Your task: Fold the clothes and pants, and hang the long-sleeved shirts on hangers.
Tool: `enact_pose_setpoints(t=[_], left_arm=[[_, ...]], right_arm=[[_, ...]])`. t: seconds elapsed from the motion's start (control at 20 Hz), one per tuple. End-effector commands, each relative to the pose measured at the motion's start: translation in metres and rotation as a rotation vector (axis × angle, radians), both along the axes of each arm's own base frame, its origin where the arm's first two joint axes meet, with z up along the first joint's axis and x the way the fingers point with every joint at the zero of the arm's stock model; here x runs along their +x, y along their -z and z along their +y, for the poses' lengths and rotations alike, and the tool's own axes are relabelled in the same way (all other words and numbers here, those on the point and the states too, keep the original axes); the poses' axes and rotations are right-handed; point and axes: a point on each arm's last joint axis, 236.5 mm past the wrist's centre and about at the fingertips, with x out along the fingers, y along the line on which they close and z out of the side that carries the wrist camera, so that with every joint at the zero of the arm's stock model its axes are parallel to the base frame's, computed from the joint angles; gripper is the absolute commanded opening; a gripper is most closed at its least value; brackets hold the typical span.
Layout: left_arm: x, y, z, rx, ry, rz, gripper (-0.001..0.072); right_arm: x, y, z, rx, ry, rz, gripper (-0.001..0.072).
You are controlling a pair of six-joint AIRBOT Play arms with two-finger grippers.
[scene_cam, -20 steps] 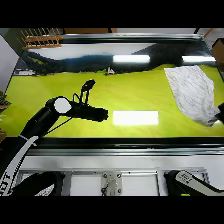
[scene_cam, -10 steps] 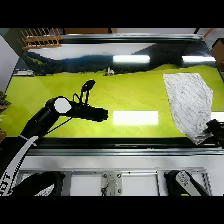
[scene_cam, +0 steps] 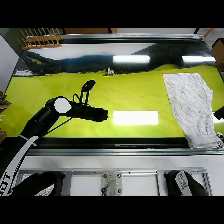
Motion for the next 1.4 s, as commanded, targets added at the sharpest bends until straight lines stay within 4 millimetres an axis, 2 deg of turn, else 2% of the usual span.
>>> enact_pose_setpoints(t=[0.0, 0.15, 0.2, 0.25, 0.35, 0.55, 0.6, 0.65, 0.7, 0.75, 1.05, 1.35], left_arm=[[0.0, 0.0, 0.0, 0.0, 0.001, 0.001, 0.0006], [0.0, 0.0, 0.0, 0.0, 0.001, 0.001, 0.0006], [0.0, 0.0, 0.0, 0.0, 0.001, 0.001, 0.0007], [0.0, 0.0, 0.0, 0.0, 0.001, 0.0, 0.0007], [0.0, 0.0, 0.0, 0.0, 0.001, 0.0, 0.0006], [0.002, 0.0, 0.001, 0.0, -0.005, -0.001, 0.0006], [0.004, 0.0, 0.004, -0.001, -0.013, -0.001, 0.0007], [0.007, 0.0, 0.008, 0.0, -0.027, 0.0, 0.0006], [0.012, 0.0, 0.014, 0.0, -0.044, 0.002, 0.0007], [0.017, 0.0, 0.02, -0.001, -0.065, 0.002, 0.0006], [0.043, -0.001, 0.053, -0.003, -0.172, 0.003, 0.0006], [0.052, -0.001, 0.067, -0.003, -0.214, 0.003, 0.0006]], right_arm=[[0.05, -0.063, 0.096, -0.003, -0.349, -0.237, 0.0644], [0.061, -0.063, 0.197, 0.052, -0.646, -0.247, 0.0645], [0.059, -0.062, 0.223, 0.059, -0.723, -0.243, 0.0644], [0.057, -0.059, 0.241, 0.053, -0.786, -0.236, 0.0644], [0.056, -0.054, 0.26, 0.024, -0.858, -0.223, 0.0642], [0.058, -0.049, 0.264, 0.028, -0.868, -0.211, 0.0639], [0.058, -0.049, 0.264, 0.028, -0.869, -0.211, 0.0582], [0.058, -0.049, 0.264, 0.028, -0.868, -0.211, 0.0352], [0.058, -0.049, 0.264, 0.028, -0.868, -0.211, 0.0075], [0.058, -0.049, 0.264, 0.028, -0.868, -0.211, 0.003], [0.056, -0.048, 0.265, 0.031, -0.871, -0.205, 0.0029], [0.056, -0.048, 0.265, 0.031, -0.872, -0.205, 0.0029]])
